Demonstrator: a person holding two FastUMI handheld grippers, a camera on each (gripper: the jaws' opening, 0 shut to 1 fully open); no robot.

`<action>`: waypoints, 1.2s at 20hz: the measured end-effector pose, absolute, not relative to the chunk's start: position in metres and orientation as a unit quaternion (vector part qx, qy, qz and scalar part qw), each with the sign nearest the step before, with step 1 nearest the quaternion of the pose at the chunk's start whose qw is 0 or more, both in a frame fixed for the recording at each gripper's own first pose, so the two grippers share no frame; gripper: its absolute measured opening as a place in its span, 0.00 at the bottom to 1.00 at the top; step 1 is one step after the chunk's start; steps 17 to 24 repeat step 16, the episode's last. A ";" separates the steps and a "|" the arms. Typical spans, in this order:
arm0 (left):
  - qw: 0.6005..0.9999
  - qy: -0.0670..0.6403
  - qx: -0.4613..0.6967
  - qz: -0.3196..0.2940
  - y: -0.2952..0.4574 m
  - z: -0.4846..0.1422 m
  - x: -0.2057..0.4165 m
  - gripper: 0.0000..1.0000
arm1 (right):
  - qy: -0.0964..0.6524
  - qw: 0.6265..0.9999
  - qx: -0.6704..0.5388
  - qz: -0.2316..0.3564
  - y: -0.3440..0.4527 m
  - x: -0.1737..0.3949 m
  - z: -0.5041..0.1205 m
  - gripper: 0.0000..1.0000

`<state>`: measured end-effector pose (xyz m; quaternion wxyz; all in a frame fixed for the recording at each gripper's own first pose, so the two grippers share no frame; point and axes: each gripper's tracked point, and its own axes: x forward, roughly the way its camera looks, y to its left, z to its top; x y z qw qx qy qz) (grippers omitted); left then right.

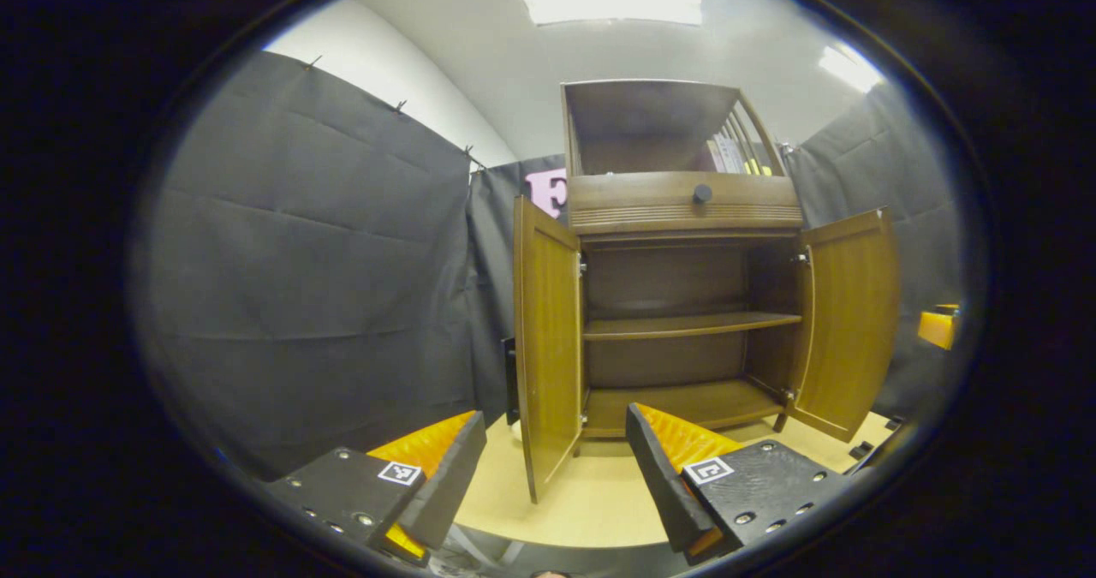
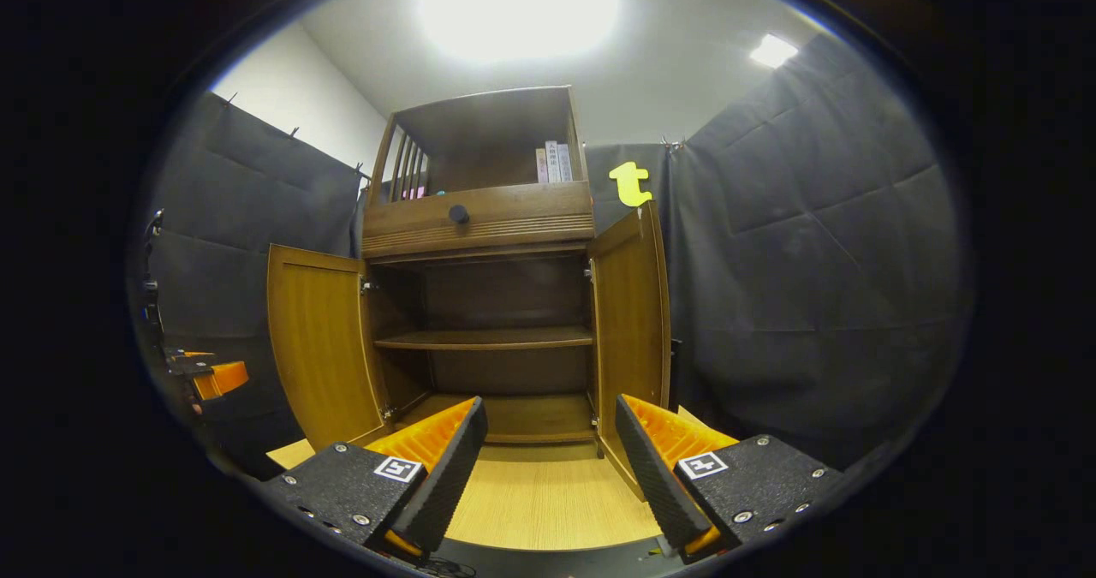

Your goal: Open the right door of the double-door shoe cabinet with the right hand, and open the left door with the left hand.

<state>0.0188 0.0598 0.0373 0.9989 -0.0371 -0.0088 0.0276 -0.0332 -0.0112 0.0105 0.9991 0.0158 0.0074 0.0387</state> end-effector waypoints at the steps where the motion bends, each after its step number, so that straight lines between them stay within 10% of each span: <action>1: 0.999 -0.011 -0.038 0.026 0.060 0.038 0.018 0.99 | 0.007 0.999 0.015 0.036 -0.012 -0.034 0.011 0.92; 24: 1.000 -0.019 -0.022 0.006 0.071 0.039 0.013 0.99 | 0.003 1.000 0.008 0.009 -0.011 -0.044 0.014 0.93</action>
